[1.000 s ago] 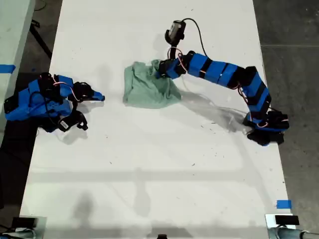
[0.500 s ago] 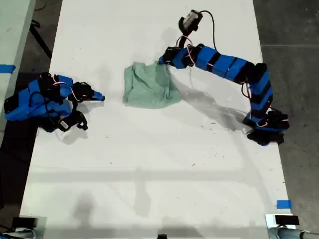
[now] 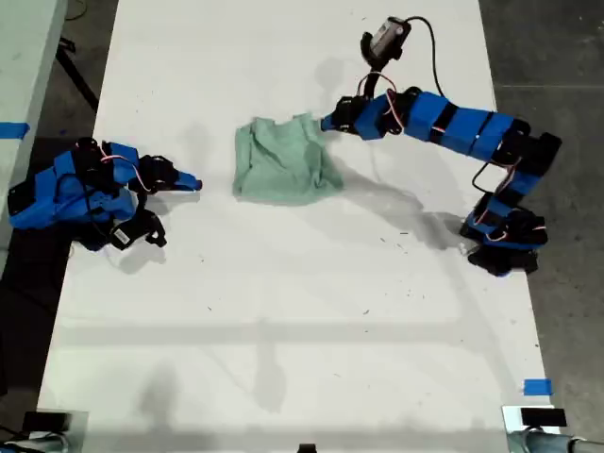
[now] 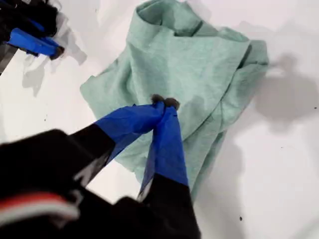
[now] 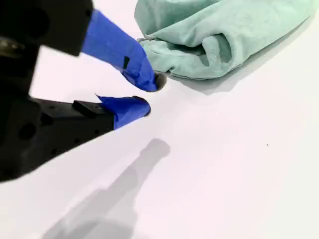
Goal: Fold t-shirt
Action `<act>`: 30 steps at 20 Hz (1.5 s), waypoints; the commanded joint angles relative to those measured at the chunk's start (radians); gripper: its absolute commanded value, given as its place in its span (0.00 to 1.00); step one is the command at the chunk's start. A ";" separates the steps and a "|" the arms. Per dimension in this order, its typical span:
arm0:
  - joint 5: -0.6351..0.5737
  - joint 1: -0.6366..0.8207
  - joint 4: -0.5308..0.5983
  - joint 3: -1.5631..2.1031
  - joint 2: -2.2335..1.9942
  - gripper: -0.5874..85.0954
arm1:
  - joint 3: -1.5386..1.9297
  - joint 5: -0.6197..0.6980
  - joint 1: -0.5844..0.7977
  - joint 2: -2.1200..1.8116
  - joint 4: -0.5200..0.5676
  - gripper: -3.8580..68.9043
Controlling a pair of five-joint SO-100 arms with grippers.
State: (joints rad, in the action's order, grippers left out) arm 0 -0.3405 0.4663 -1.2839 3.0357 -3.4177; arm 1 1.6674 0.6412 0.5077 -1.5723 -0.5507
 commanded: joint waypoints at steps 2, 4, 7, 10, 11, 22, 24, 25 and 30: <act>0.009 -0.075 -0.003 -0.009 -0.005 0.08 | 0.156 -0.035 -0.081 -0.224 -0.057 0.03; 0.009 -0.115 -0.015 -0.009 -0.005 0.08 | 0.416 -0.133 -0.103 -0.434 -0.077 0.03; 0.009 -0.120 -0.057 -0.009 -0.005 0.08 | 0.805 -0.311 -0.156 -0.851 -0.175 0.03; 0.003 -0.077 -0.069 -0.009 -0.005 0.07 | 1.051 -0.486 -0.239 -1.235 -0.304 0.03; 0.003 -0.067 -0.069 -0.009 -0.005 0.07 | 1.094 -0.534 -0.262 -1.319 -0.351 0.03; 0.002 -0.064 -0.069 -0.009 -0.005 0.07 | 1.397 -0.537 -0.336 -1.856 -0.661 0.08; 0.002 -0.064 -0.069 -0.009 -0.005 0.07 | 1.397 -0.106 -0.331 -1.856 -0.661 0.08; 0.002 -0.064 -0.069 -0.009 -0.005 0.07 | 1.397 -0.052 -0.334 -1.856 -0.663 0.07; 0.002 -0.064 -0.069 -0.009 -0.005 0.07 | 1.397 -0.052 -0.344 -1.856 -0.663 0.07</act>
State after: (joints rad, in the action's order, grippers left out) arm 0 -0.3405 0.3927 -1.3499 3.0357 -3.4177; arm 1 3.0726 0.5676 0.1641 -3.4223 -1.2118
